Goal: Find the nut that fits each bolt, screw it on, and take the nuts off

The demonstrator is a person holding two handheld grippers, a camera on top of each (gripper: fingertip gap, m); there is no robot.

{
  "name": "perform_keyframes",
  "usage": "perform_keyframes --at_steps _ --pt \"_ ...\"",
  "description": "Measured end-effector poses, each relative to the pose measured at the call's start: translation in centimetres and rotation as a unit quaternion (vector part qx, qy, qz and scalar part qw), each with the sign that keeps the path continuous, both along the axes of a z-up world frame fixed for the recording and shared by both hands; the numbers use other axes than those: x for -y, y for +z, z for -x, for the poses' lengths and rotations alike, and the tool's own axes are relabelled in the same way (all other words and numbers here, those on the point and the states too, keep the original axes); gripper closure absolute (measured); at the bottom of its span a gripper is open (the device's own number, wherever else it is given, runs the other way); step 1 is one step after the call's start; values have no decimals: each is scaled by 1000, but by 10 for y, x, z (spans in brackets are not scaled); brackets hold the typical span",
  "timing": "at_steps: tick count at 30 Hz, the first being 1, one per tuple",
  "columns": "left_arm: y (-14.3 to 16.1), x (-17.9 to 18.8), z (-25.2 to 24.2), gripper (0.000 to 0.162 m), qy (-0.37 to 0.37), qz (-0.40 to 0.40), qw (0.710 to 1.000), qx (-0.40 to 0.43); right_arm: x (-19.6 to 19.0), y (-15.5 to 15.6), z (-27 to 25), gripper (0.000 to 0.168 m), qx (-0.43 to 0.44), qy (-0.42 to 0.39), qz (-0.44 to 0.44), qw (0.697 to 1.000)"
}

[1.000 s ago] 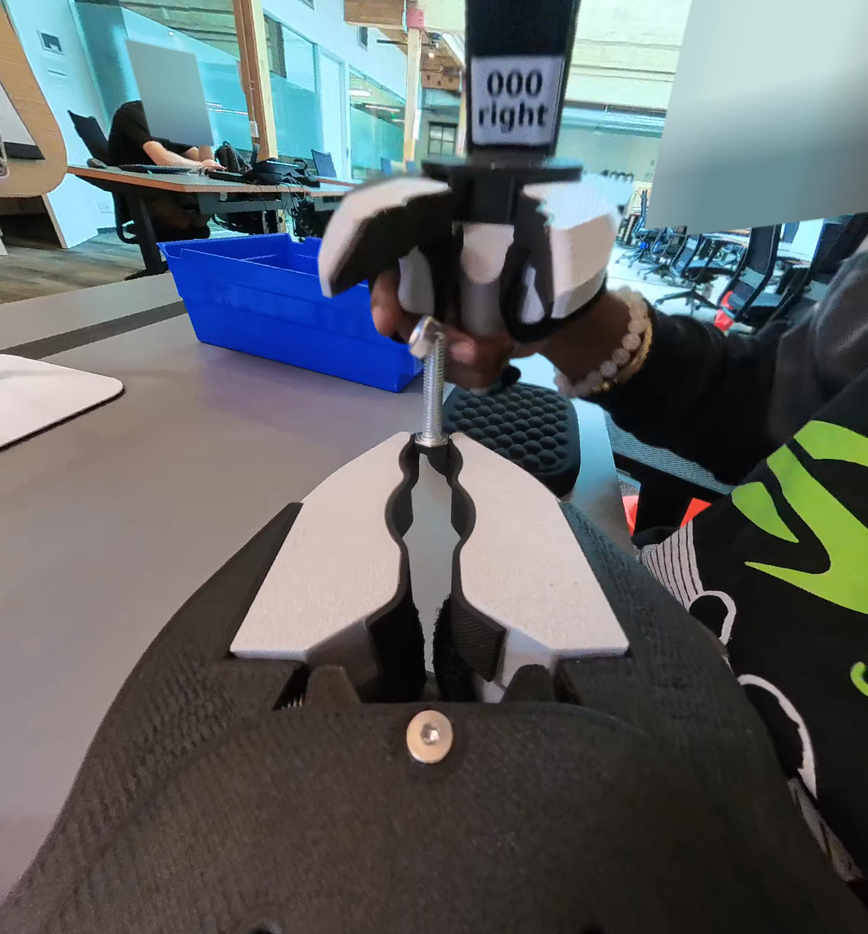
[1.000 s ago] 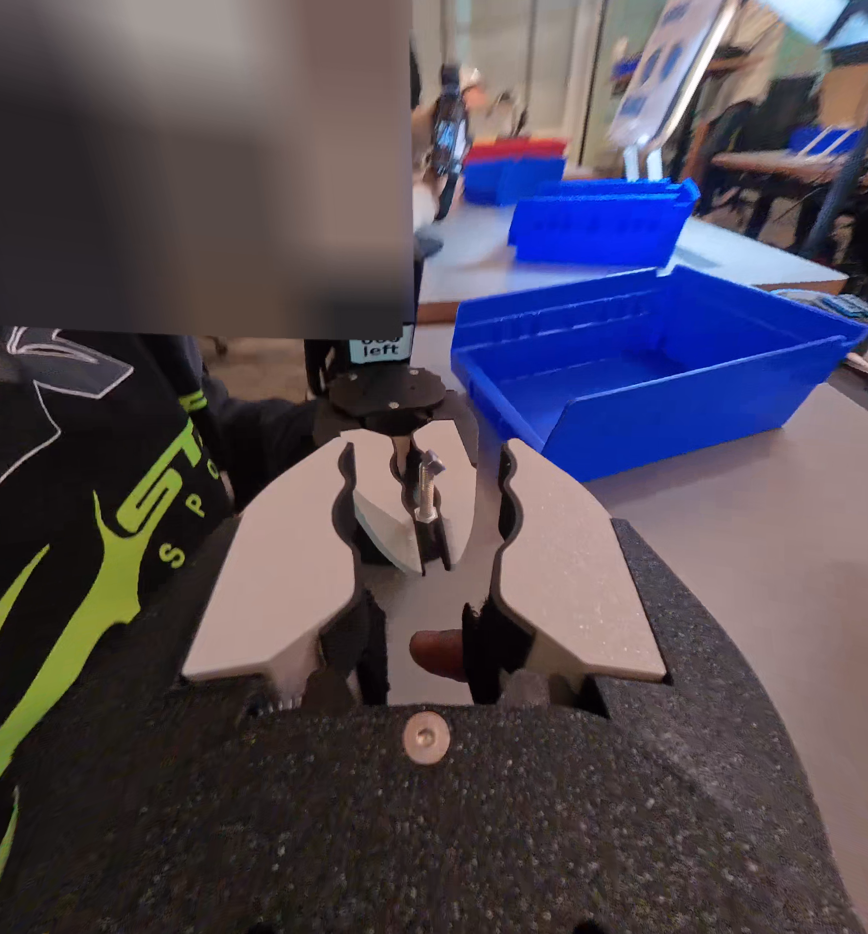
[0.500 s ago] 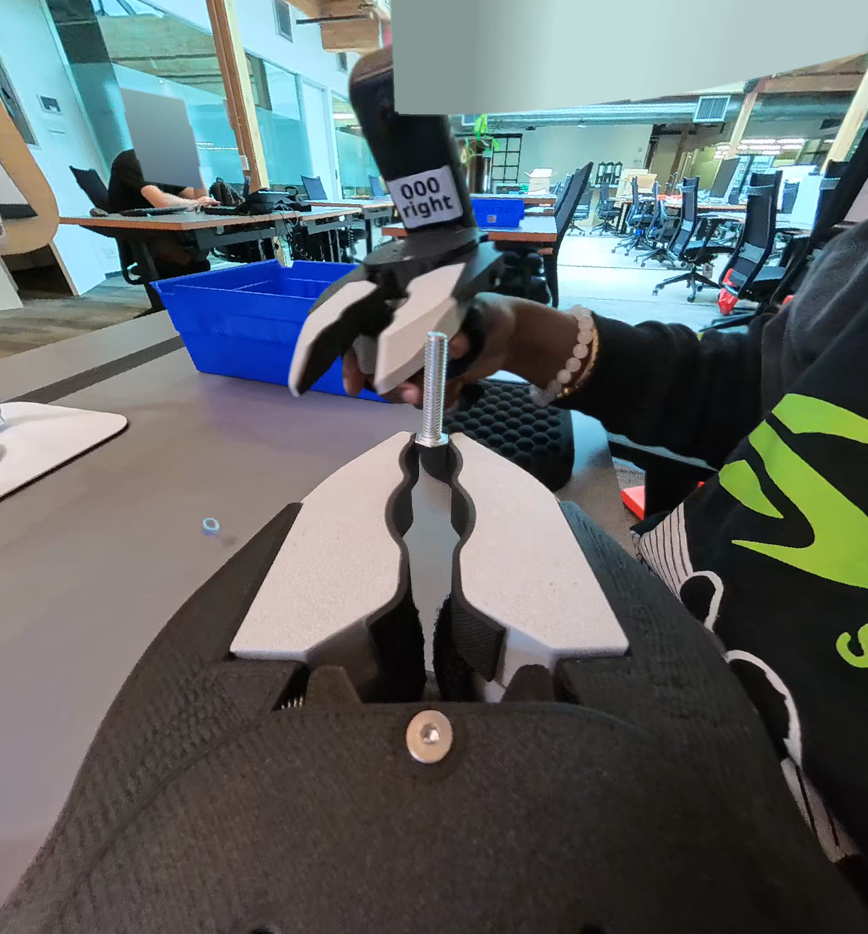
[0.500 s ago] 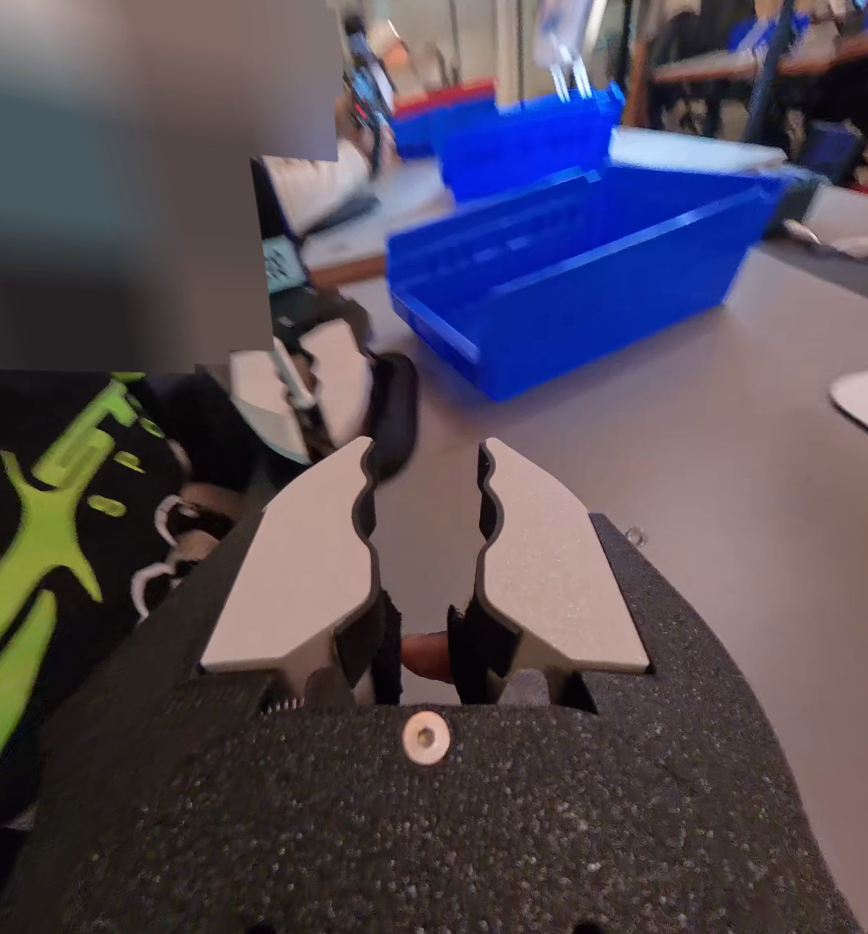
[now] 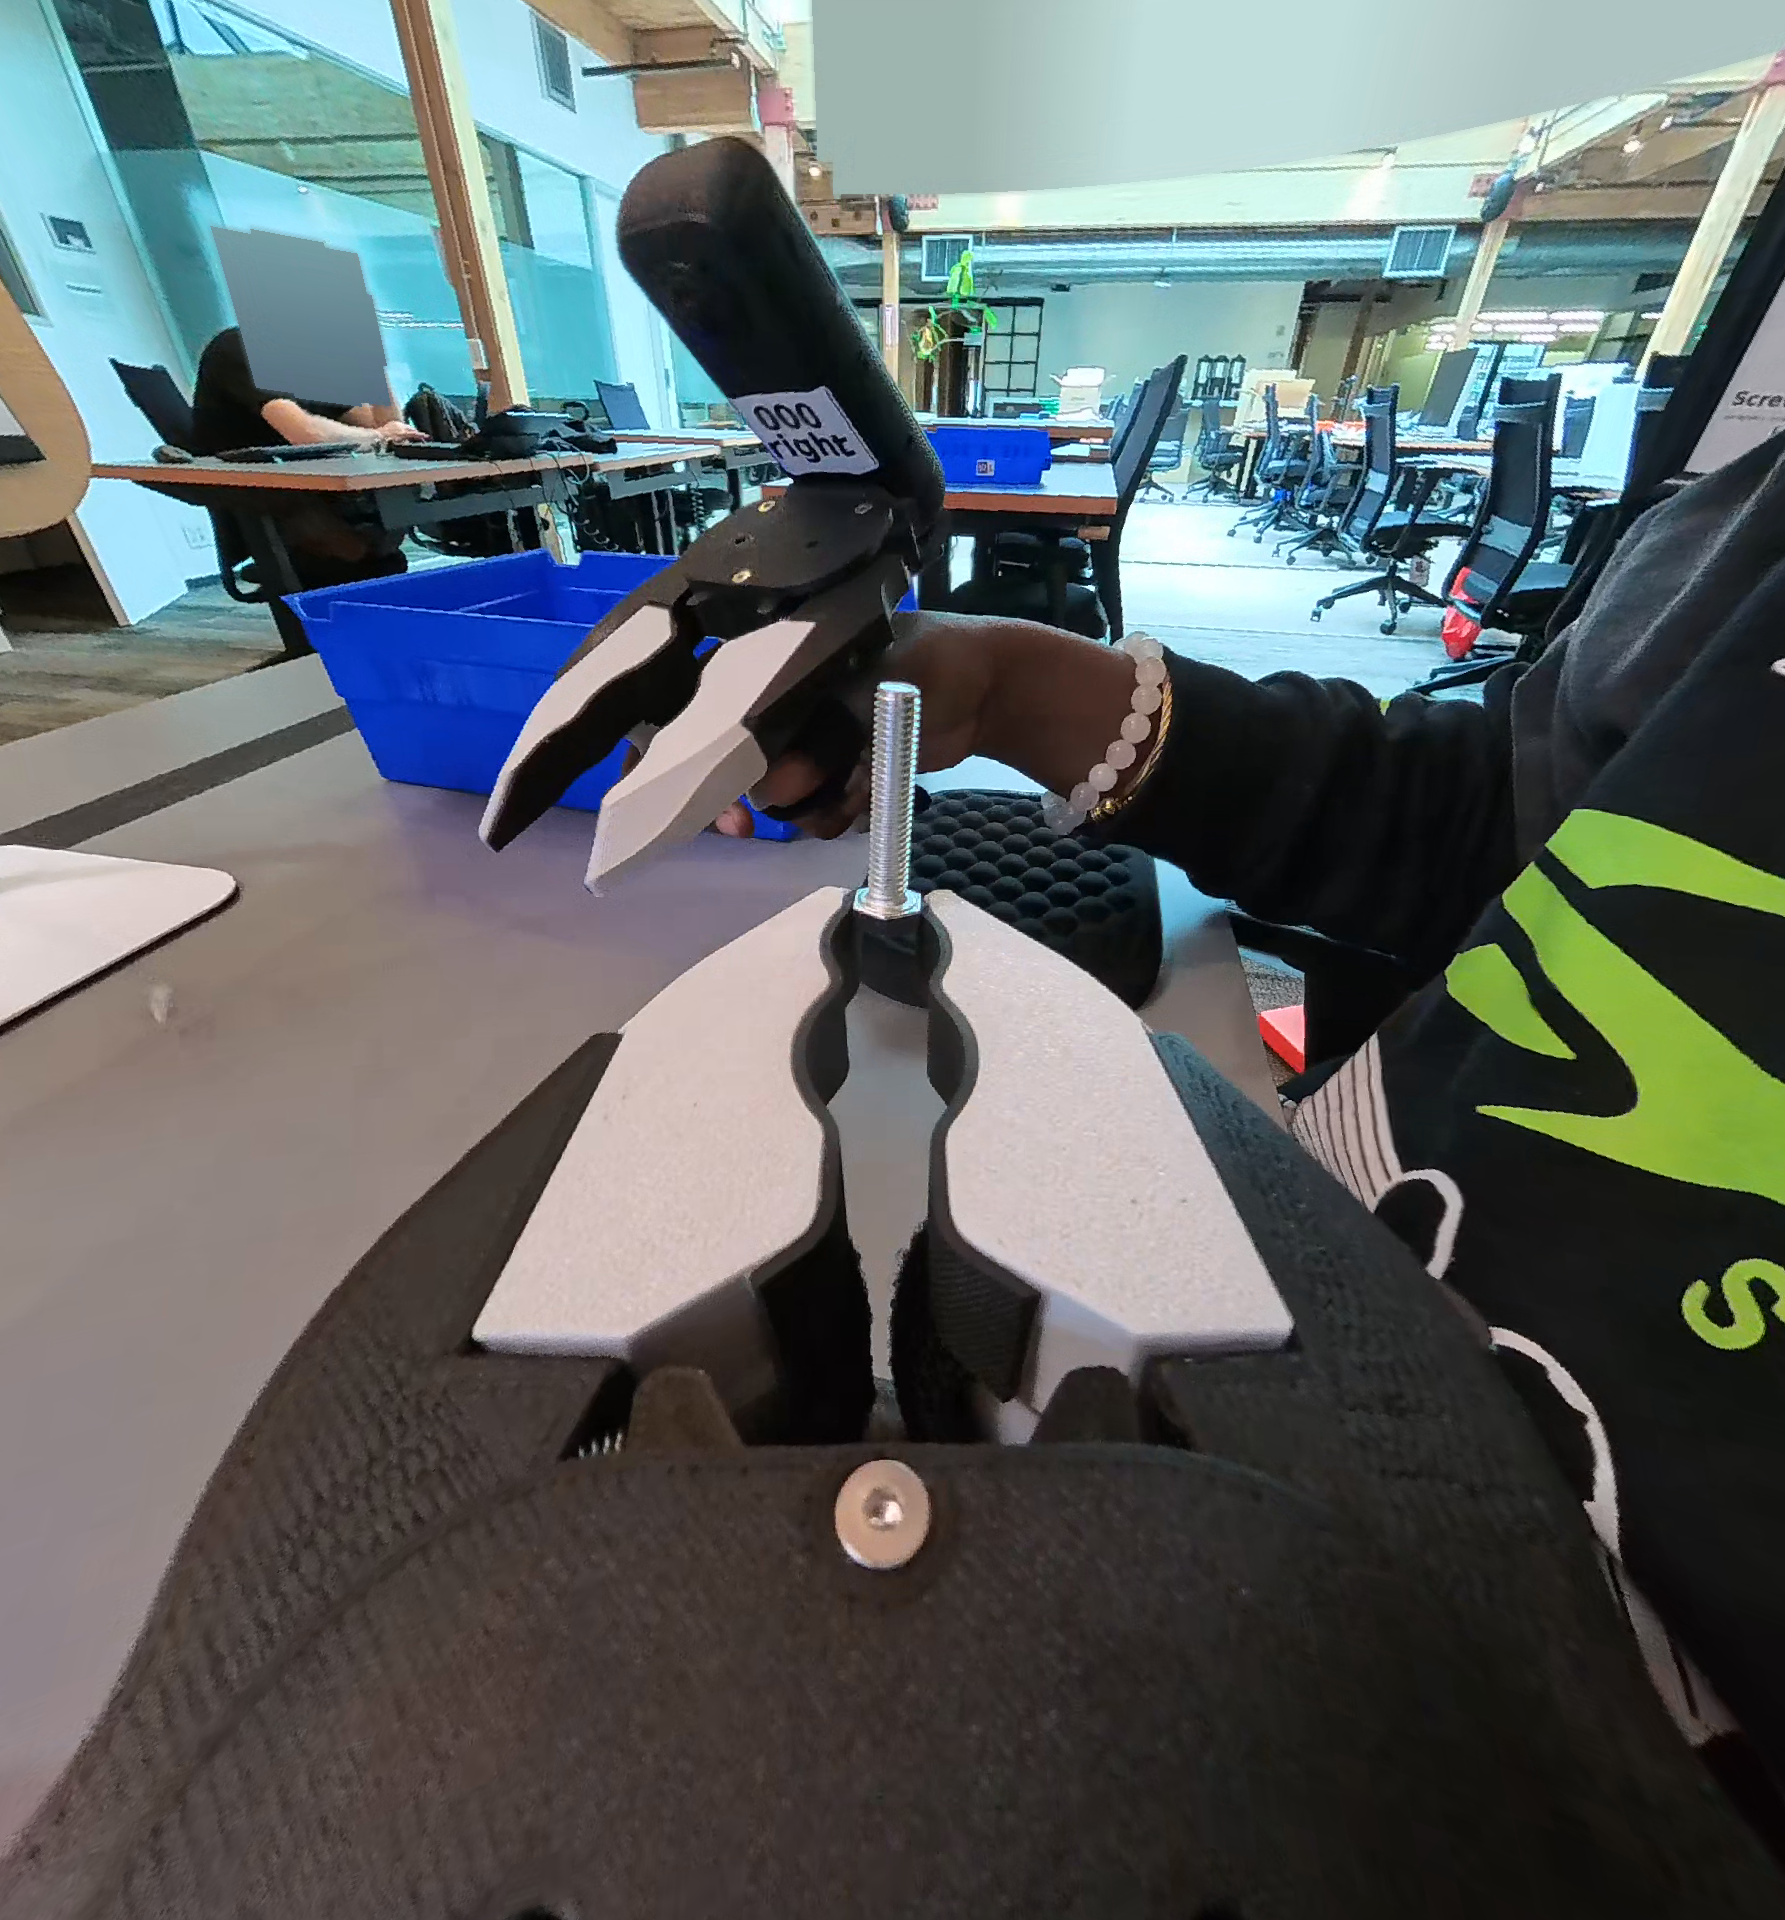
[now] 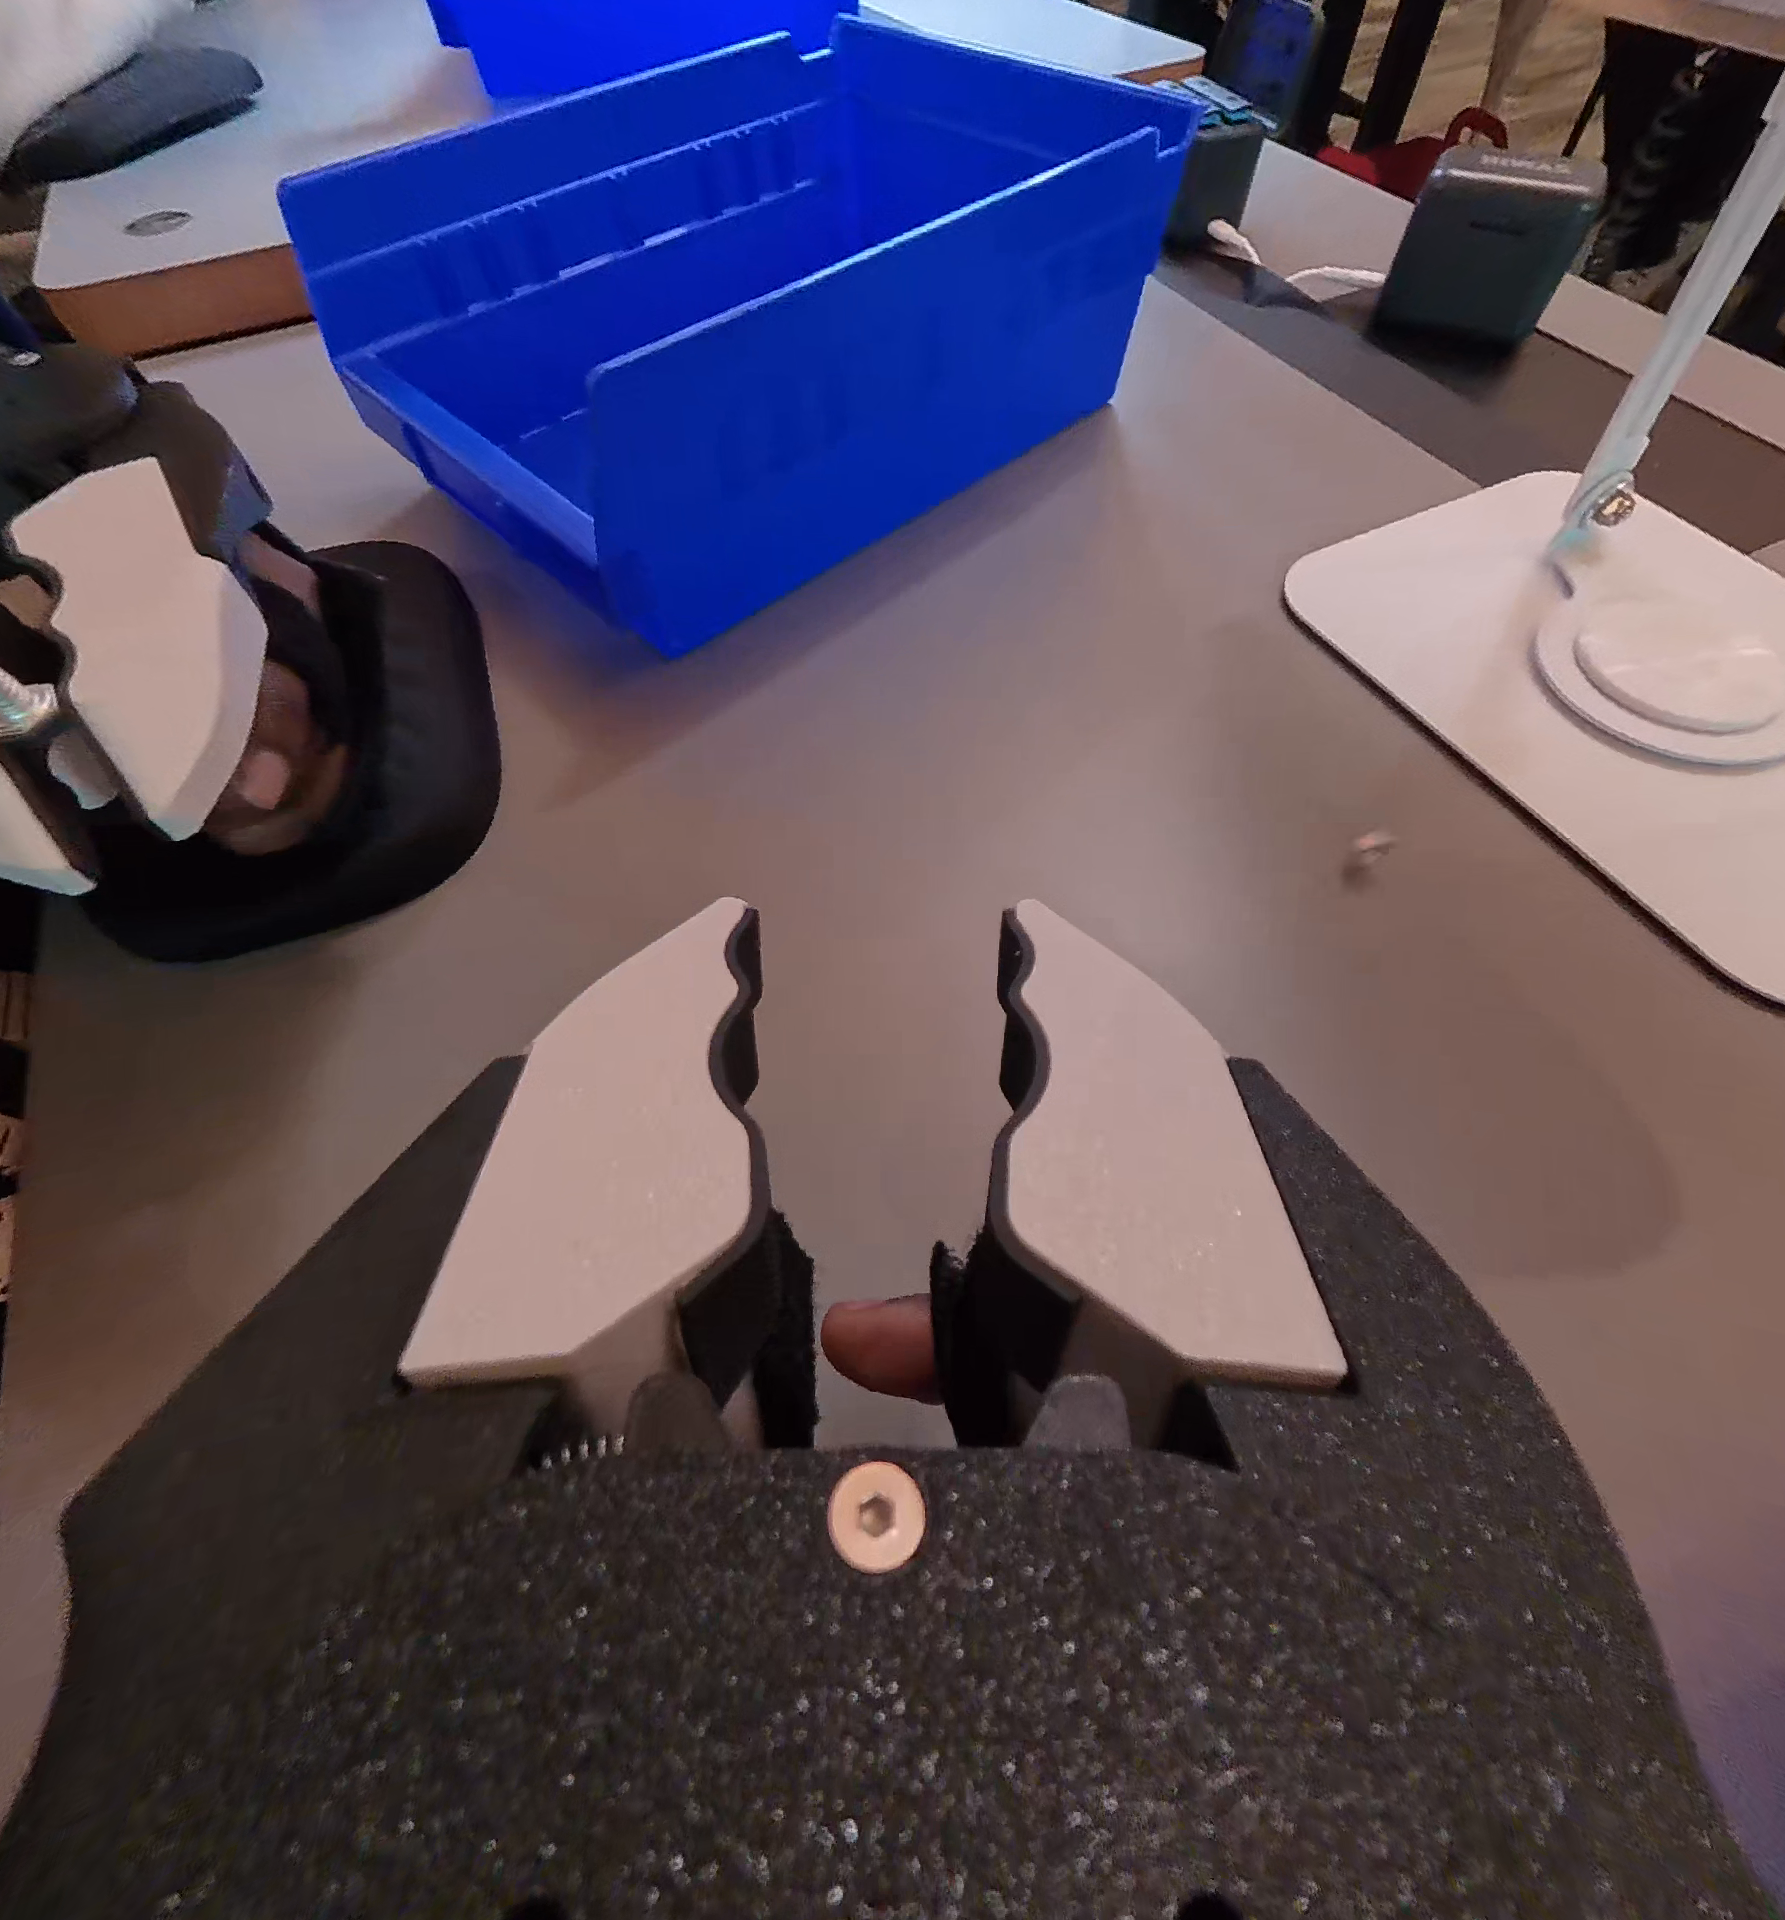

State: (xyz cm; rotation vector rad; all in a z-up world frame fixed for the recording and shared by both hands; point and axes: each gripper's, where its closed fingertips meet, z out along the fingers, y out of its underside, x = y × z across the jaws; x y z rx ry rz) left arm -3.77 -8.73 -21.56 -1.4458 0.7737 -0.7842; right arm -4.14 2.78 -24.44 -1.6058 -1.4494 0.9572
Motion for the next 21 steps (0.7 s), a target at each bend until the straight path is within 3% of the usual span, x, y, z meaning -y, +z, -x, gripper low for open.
perform_keyframes --at_steps 6,13,21 --pt "0 0 0 152 1 1 1000 0 -18 -7 1 124 39 -44 0 998" --pt "0 0 0 152 1 0 1000 1 -62 -30 -5 119 100 -149 27 983" --pt "0 0 0 152 1 -2 1000 -3 -110 -32 -38 114 102 -253 1 962"
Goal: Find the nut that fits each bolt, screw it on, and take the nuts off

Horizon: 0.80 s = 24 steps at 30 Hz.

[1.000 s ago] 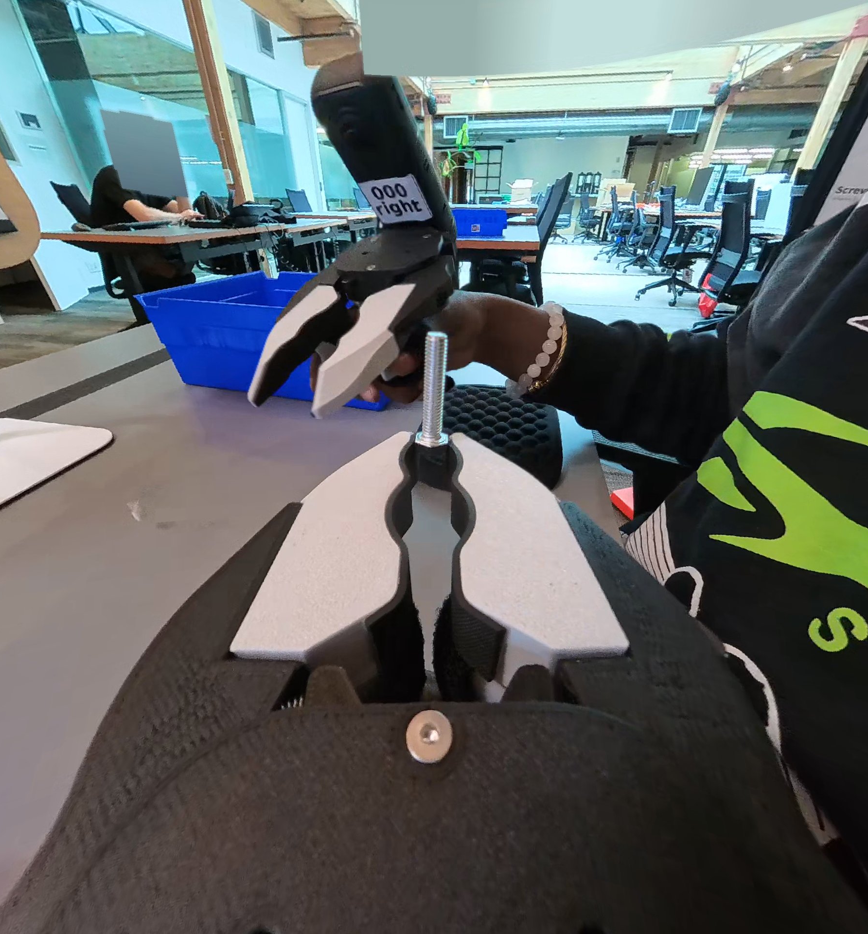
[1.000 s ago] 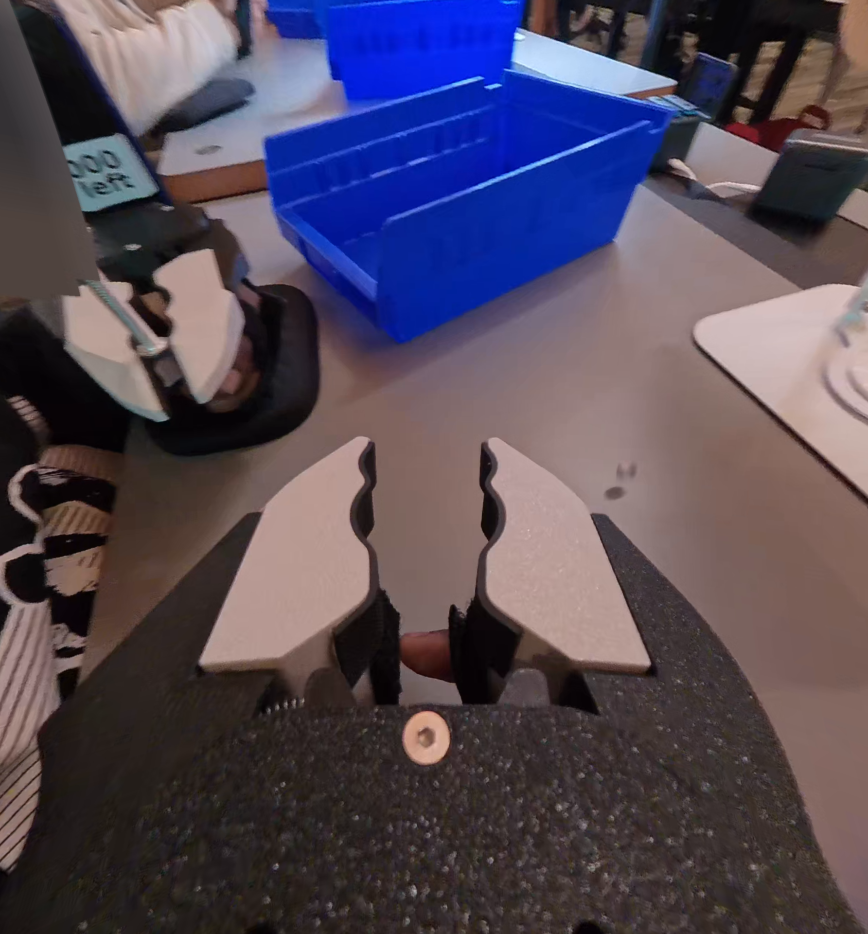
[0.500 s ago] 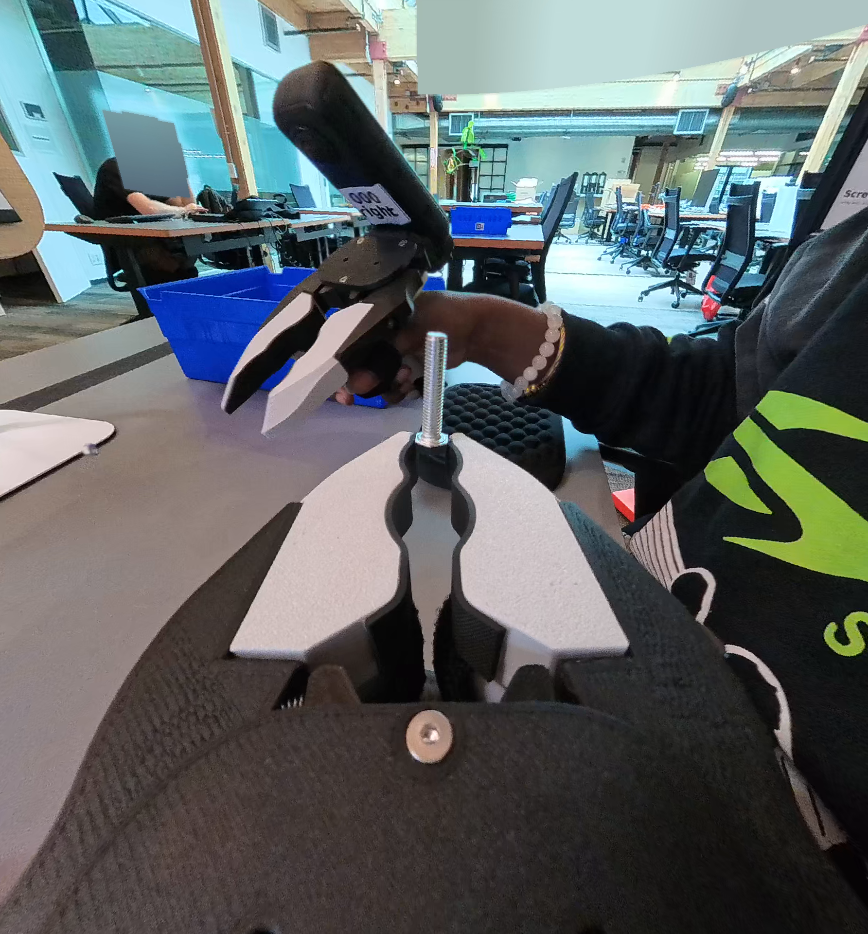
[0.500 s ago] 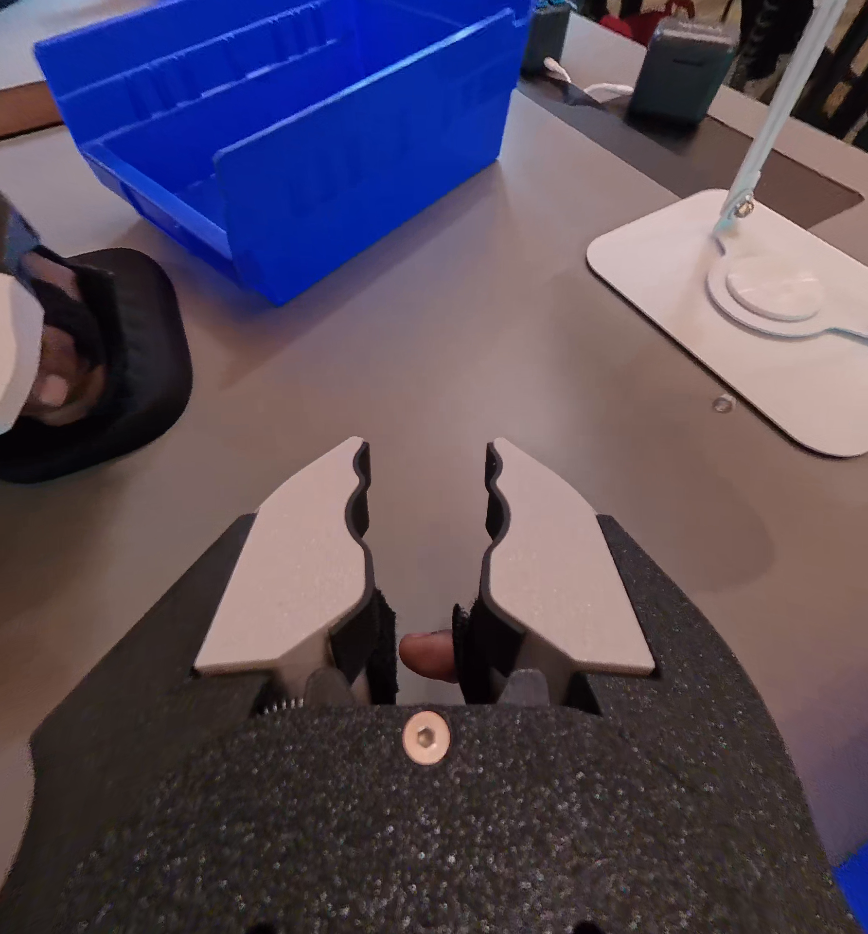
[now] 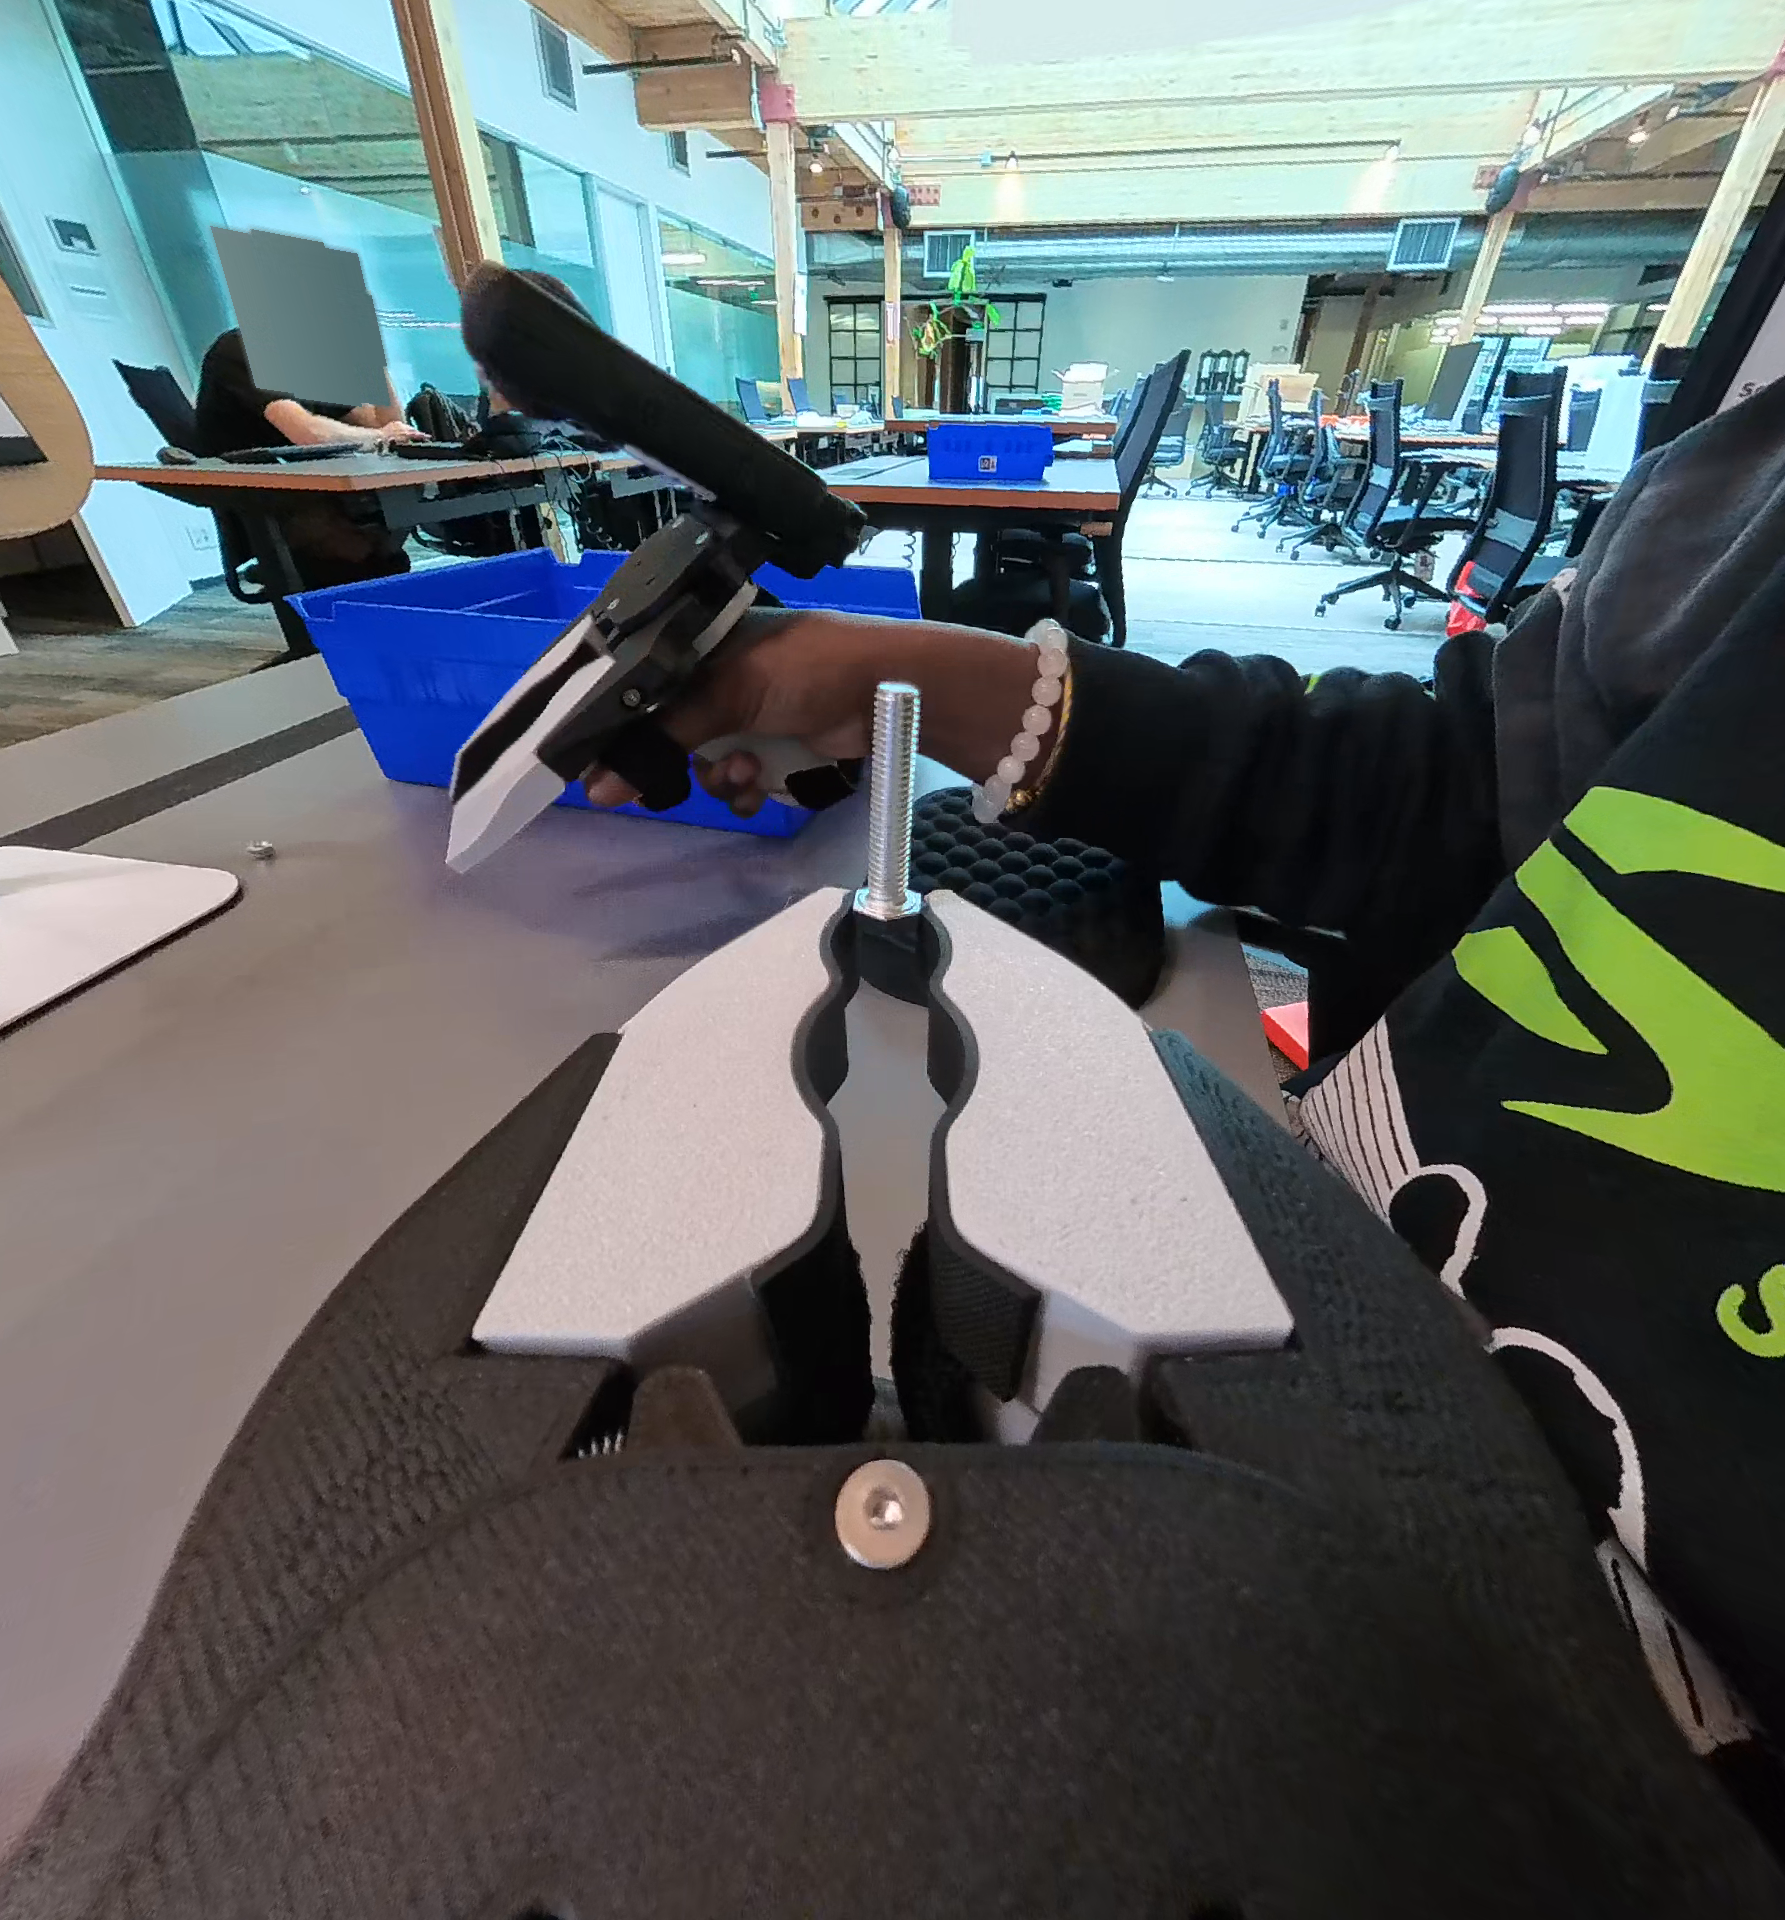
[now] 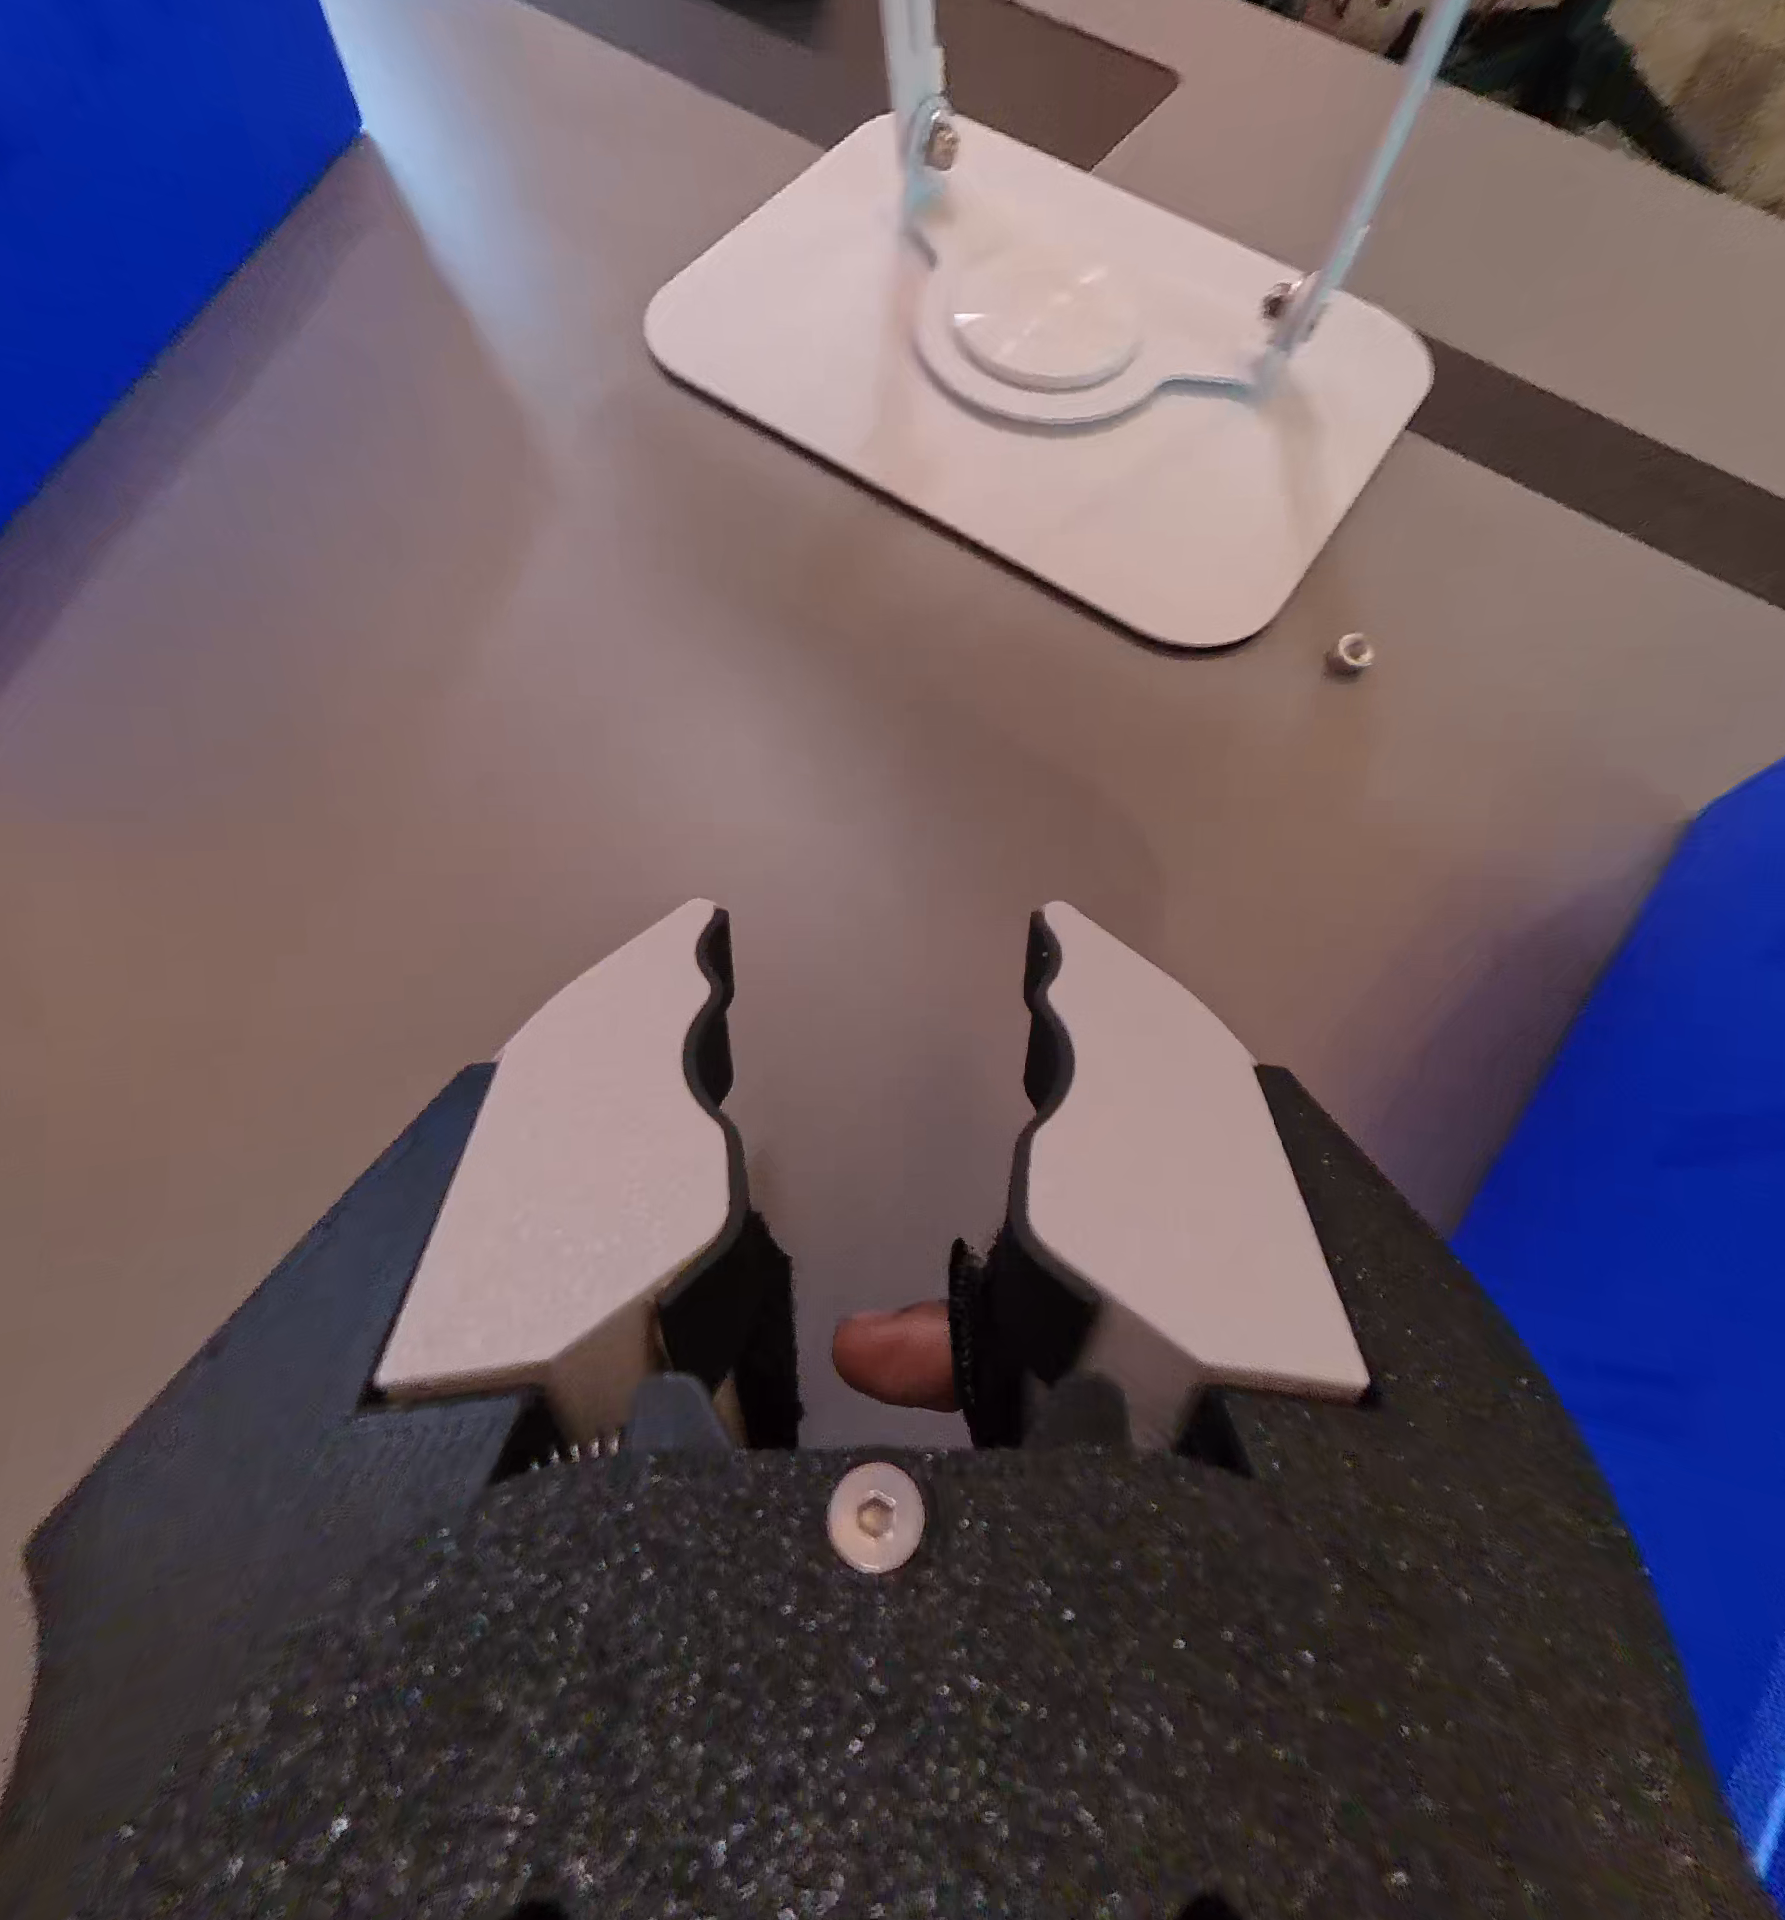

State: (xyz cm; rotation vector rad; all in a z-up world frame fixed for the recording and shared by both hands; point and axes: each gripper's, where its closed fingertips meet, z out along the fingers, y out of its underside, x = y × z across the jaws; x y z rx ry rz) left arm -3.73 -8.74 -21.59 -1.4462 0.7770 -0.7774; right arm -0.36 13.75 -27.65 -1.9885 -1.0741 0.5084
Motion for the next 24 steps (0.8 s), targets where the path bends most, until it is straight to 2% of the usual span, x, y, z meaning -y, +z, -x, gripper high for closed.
perform_keyframes --at_steps 9,14,19,24 --pt "-1 0 -1 152 -1 -1 1000 -5 -40 0 -49 113 32 -68 -50 996" --pt "-1 0 -1 152 0 0 1000 -5 -64 6 -72 115 19 -105 -61 992" --pt "-2 0 -2 152 -1 1 1000 -8 -79 18 -39 124 -13 -66 -51 996" --pt "0 0 -1 152 1 0 1000 -3 -114 4 -6 128 3 -60 12 998"
